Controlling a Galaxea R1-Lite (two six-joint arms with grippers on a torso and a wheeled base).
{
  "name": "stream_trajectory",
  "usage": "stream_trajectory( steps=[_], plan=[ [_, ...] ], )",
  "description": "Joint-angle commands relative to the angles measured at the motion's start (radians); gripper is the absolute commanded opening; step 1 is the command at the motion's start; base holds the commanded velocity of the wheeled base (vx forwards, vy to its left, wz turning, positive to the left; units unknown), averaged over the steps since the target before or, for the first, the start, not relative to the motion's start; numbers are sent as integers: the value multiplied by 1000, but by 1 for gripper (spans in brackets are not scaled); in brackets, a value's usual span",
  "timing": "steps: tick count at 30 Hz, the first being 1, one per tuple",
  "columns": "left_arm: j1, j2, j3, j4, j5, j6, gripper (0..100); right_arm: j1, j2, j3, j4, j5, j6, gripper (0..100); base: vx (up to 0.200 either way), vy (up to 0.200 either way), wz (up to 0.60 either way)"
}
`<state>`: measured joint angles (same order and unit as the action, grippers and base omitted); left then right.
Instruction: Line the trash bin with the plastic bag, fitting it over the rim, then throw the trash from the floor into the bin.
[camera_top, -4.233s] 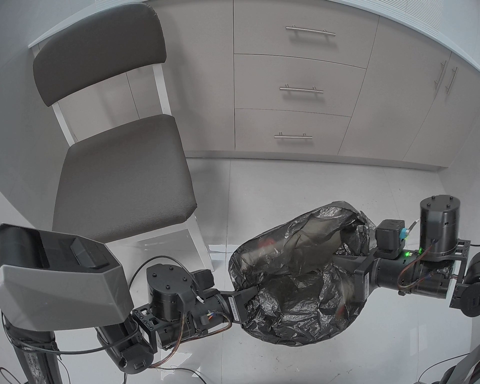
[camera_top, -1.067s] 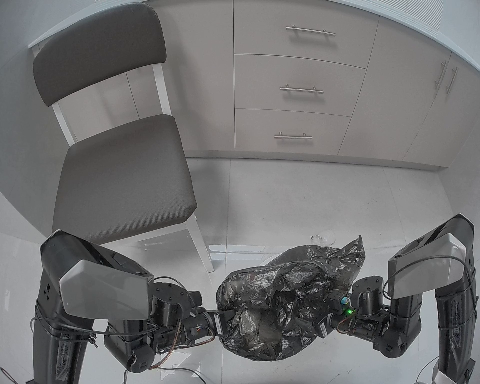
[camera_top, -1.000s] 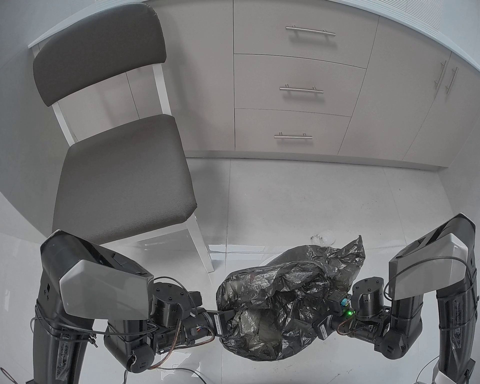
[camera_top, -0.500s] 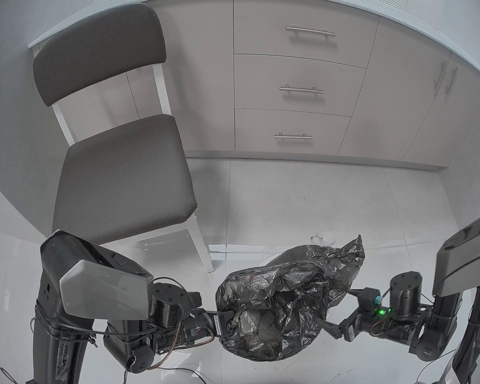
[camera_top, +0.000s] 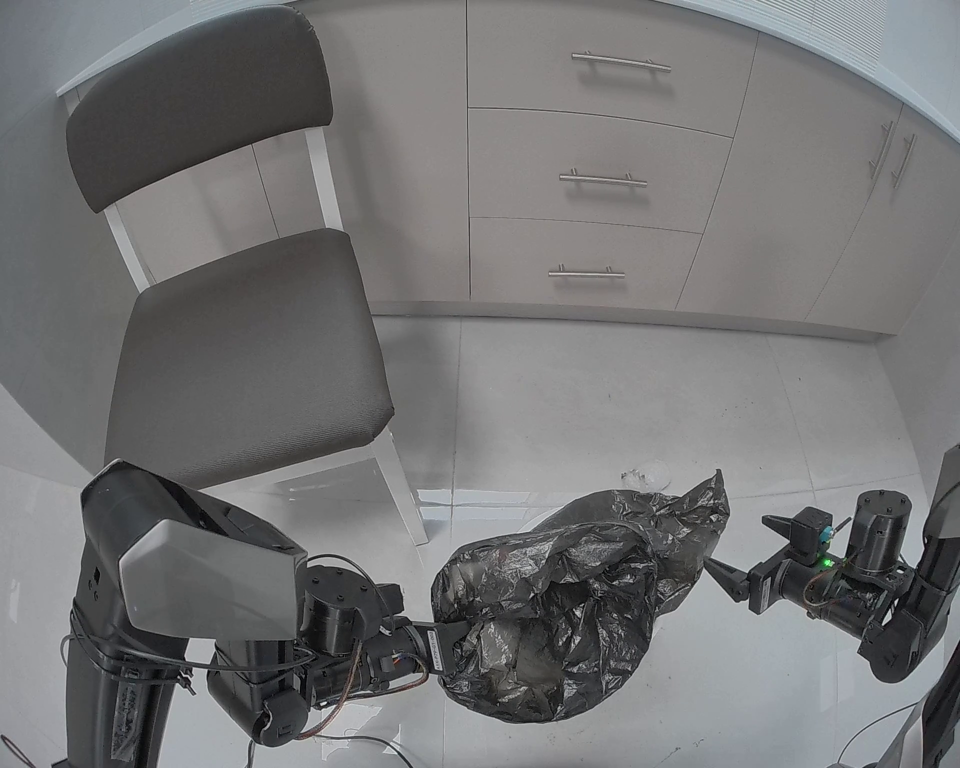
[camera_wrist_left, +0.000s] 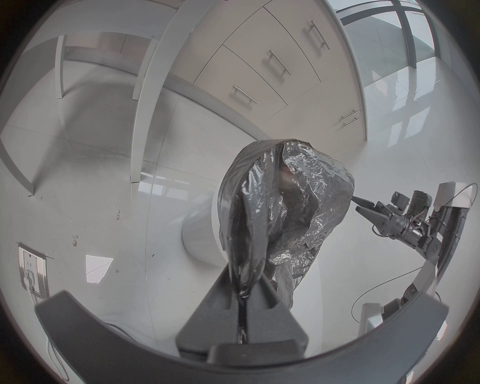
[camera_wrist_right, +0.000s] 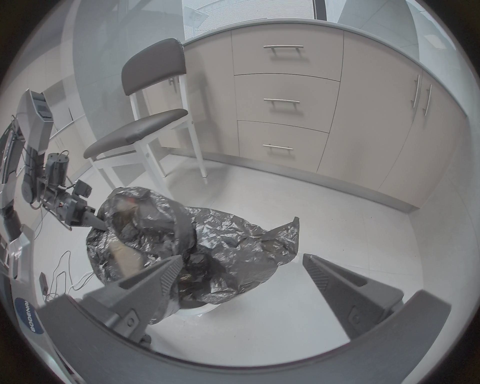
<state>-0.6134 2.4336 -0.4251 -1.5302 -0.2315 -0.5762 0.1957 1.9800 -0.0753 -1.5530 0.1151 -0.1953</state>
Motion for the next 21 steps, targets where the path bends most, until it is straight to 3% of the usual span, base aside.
stream_trajectory(
  steps=[1, 14, 21],
  plan=[
    [0, 1, 0, -1, 0, 1, 0, -30, 76, -57, -18, 3, -1, 0, 0, 0, 0],
    [0, 2, -1, -1, 0, 1, 0, -52, 303, -331, -18, 0, 1, 0, 0, 0, 0],
    [0, 2, -1, -1, 0, 1, 0, -82, 353, -429, 73, -3, 1, 0, 0, 0, 0]
  ],
)
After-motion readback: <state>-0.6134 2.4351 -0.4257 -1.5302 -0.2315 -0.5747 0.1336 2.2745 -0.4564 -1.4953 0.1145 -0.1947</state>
